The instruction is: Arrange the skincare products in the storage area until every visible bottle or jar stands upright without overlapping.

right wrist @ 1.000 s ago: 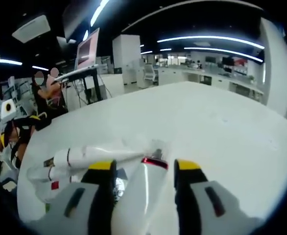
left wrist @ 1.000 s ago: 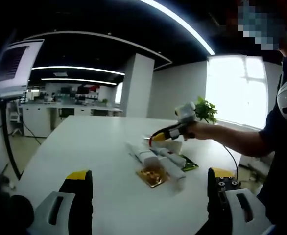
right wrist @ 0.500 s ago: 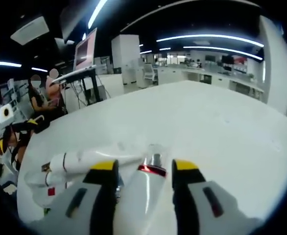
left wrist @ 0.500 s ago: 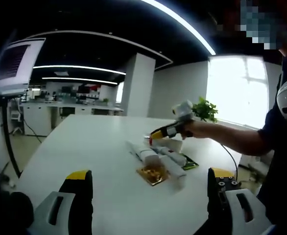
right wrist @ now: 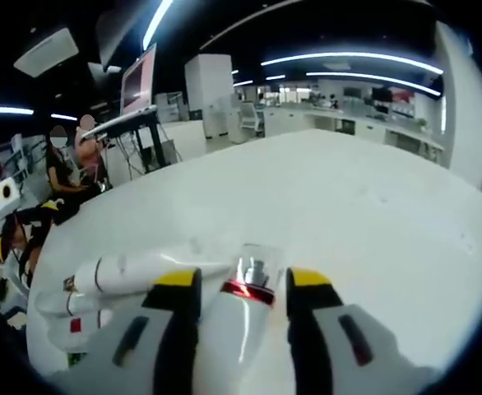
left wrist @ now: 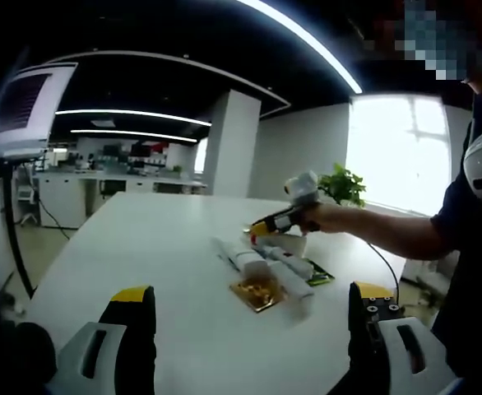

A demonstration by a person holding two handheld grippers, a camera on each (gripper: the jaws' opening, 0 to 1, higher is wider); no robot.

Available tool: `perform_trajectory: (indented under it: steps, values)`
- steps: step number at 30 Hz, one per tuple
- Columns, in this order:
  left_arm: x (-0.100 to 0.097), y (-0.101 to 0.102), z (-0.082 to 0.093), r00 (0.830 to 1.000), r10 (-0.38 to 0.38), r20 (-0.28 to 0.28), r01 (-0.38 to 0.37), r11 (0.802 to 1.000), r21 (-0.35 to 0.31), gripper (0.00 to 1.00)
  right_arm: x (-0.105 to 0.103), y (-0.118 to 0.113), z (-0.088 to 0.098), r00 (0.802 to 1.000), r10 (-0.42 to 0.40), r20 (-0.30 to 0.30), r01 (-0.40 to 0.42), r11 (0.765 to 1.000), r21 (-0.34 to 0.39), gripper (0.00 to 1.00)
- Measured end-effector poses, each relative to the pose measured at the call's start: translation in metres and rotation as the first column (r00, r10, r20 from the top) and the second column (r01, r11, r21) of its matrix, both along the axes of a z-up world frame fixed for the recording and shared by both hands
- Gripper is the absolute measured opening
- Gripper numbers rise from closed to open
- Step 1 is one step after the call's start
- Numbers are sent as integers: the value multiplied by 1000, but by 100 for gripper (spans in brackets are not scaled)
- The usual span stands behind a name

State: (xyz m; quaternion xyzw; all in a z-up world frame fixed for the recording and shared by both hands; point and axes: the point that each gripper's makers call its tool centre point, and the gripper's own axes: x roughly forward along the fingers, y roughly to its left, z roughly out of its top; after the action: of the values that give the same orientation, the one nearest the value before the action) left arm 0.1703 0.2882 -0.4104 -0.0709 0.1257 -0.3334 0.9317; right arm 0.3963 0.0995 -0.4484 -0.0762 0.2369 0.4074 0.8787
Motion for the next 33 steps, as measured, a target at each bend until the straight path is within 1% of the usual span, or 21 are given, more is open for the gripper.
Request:
perform_trajectory:
  steps: [4, 11, 14, 20, 24, 29, 33]
  values:
    - [0, 0, -1, 1000, 0, -2, 0, 1000, 1, 100, 2, 2, 1, 1000, 4, 3, -4, 1000, -5, 41]
    - [1, -1, -2, 1000, -4, -5, 4, 1000, 3, 100, 16, 3, 3, 1000, 2, -5, -2, 1000, -14, 40]
    - [1, -1, -4, 1000, -3, -7, 3, 1000, 5, 100, 22, 2, 1, 1000, -3, -19, 3, 1000, -18, 39]
    - [2, 1, -5, 1000, 5, -7, -5, 1000, 2, 100, 22, 5, -3, 999, 5, -44, -7, 999, -40, 36]
    - [3, 2, -5, 1000, 8, -6, -8, 1000, -1, 100, 29, 7, -3, 998, 6, -64, -11, 997, -74, 34]
    - [3, 2, -6, 1000, 9, -6, -9, 1000, -4, 100, 22, 13, -3, 997, 14, -74, -24, 991, -134, 32]
    - [2, 4, -7, 1000, 12, -8, -12, 1000, -3, 99, 13, 17, -3, 996, 26, -90, -39, 989, -143, 29]
